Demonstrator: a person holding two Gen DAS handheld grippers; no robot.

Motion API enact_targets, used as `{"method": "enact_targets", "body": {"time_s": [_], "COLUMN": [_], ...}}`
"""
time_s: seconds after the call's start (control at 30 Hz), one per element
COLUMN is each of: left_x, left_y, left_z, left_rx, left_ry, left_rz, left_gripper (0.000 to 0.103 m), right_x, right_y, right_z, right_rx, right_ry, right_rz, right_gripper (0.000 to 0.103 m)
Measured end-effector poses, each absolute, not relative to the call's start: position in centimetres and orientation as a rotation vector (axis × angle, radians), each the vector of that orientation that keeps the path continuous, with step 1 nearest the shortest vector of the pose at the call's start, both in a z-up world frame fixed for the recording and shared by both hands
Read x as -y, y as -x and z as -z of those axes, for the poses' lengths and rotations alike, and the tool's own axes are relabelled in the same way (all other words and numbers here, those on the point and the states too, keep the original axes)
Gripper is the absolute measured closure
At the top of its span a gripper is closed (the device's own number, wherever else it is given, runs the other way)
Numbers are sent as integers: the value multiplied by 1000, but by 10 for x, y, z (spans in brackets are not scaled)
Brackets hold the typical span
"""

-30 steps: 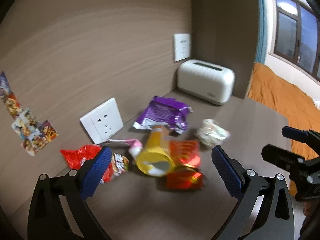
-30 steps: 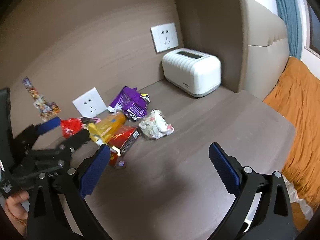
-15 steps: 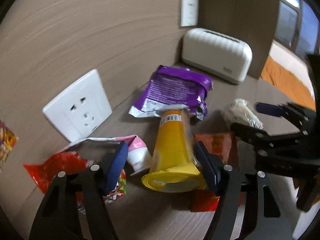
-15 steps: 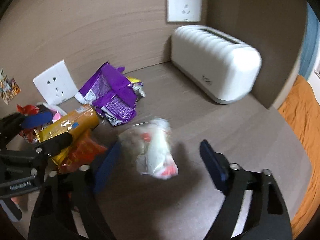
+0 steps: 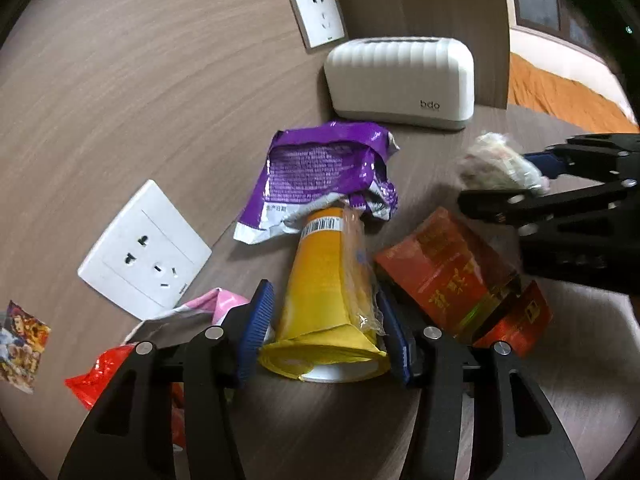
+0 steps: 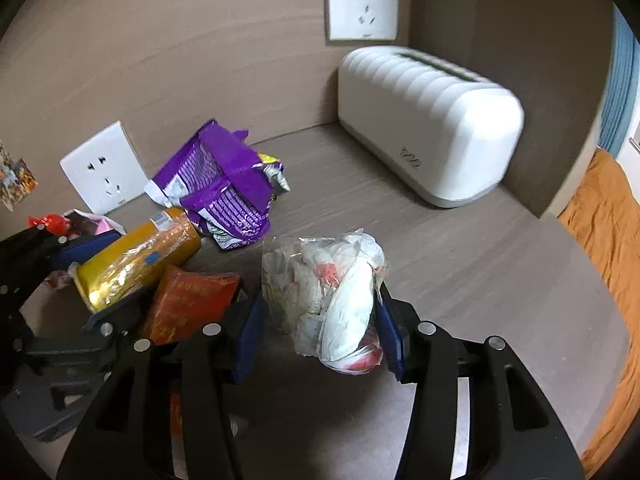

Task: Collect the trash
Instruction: 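Carry the cup and plastic bag to the white bin and release both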

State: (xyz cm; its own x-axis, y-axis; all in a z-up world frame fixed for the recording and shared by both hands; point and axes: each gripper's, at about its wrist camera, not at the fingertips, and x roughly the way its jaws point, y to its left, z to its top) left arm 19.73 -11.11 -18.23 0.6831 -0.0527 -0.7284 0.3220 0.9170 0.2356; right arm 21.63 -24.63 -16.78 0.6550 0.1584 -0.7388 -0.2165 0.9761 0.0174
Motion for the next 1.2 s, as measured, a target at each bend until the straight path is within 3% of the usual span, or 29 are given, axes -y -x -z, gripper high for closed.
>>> {"method": "enact_targets", "body": {"time_s": [0.53, 0.77, 1.2], "left_x": [84, 86, 173], "left_y": [-165, -128, -62], "left_z": [137, 117, 73], "left_rx": [-827, -837, -798], "left_ry": [-105, -114, -207], "left_rz": [265, 305, 544], "left_gripper": [55, 56, 56], "right_x": [278, 291, 350], "right_y": [-117, -79, -7], "right_z": [110, 99, 84], "right_rx": [-737, -707, -683], "right_ry": [-28, -74, -128], "right_rz": [-183, -164, -68], "right_gripper": [51, 51, 51]}}
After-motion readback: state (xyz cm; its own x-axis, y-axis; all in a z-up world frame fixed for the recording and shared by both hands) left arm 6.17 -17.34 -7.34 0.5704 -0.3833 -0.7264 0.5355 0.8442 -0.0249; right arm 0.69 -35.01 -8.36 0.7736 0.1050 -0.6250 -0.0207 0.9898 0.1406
